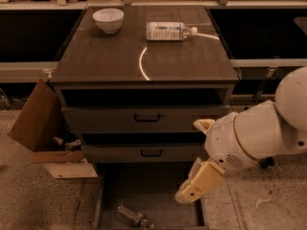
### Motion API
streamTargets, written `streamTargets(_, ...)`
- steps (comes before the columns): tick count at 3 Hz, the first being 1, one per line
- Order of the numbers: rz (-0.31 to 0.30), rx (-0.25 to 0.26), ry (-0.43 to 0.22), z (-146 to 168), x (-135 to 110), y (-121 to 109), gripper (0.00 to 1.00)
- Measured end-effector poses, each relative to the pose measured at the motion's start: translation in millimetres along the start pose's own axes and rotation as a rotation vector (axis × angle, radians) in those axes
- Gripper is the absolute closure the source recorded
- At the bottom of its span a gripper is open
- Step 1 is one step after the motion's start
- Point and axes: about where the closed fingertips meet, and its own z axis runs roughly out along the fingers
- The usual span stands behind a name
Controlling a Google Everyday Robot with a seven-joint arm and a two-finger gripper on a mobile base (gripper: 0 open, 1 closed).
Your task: Pick water bottle from bottom drawer and place on counter
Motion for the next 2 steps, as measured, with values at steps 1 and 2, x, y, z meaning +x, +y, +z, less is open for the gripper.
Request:
streamTargets(1,-0.004,-0.064,0.032,66.8,23.5,3.3,0.00)
streamTargets(2,0.020,-0.151,0.067,183.1,76.2,13.9,0.00)
